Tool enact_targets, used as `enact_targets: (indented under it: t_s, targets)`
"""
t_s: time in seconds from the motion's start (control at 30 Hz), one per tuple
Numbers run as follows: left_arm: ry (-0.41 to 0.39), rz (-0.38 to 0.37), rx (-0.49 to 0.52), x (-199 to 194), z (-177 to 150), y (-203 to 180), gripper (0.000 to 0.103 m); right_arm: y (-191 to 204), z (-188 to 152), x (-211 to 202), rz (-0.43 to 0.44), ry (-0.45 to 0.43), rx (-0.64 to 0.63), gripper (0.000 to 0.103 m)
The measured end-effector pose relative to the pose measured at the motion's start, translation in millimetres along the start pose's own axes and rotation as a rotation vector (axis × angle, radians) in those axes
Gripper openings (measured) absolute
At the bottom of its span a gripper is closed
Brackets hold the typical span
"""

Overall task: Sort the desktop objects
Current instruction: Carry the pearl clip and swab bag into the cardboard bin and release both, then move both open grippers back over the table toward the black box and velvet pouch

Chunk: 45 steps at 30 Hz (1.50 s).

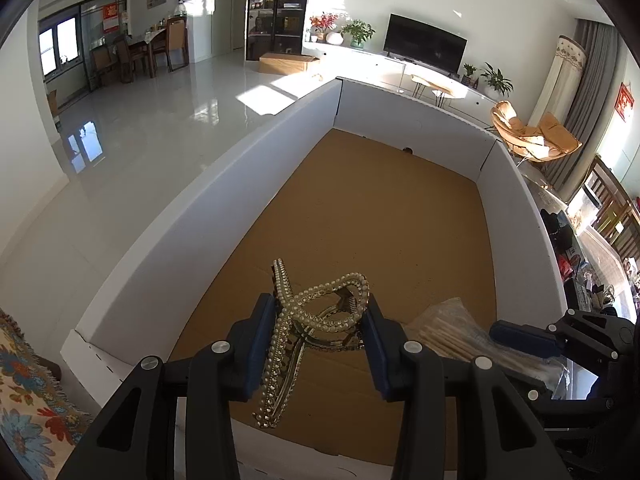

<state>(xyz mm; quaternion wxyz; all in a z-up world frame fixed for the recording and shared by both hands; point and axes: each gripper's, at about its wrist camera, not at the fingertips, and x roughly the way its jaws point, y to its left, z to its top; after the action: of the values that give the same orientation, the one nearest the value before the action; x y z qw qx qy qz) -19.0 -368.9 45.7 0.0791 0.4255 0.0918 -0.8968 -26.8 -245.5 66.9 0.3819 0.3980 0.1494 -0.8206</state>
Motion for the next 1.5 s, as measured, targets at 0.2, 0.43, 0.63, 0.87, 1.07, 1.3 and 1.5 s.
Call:
enact_targets:
  t_s: [0.2, 0.43, 0.63, 0.87, 1.07, 1.3, 1.5]
  targets:
    - [0.055, 0.048, -0.007, 20, 1, -5, 0.043, 7, -11, 12, -0.05, 0.023, -0.102, 0.03]
    - [0.09, 0.131, 0.059, 27, 0, -11, 0.05, 9, -19, 17, -0.062, 0.041, -0.14, 0.041]
    - [0.137, 0.132, 0.095, 23, -6, -18, 0.055, 11, -17, 21, -0.061, 0.134, -0.175, 0.042]
    - [0.165, 0.081, 0.101, 11, -18, -16, 0.055, -3, -25, 13, -0.049, 0.17, -0.204, 0.042]
    - [0.069, 0.087, 0.092, -21, -15, -21, 0.055, -11, -37, -2, -0.052, 0.086, -0.193, 0.042]
    - [-0.113, -0.041, 0.166, -94, -15, -84, 0.103, -45, -73, -112, -0.15, -0.389, -0.021, 0.103]
    - [-0.12, -0.289, 0.328, -128, -42, -196, 0.103, -119, -174, -150, -0.357, -0.276, 0.129, 0.103]
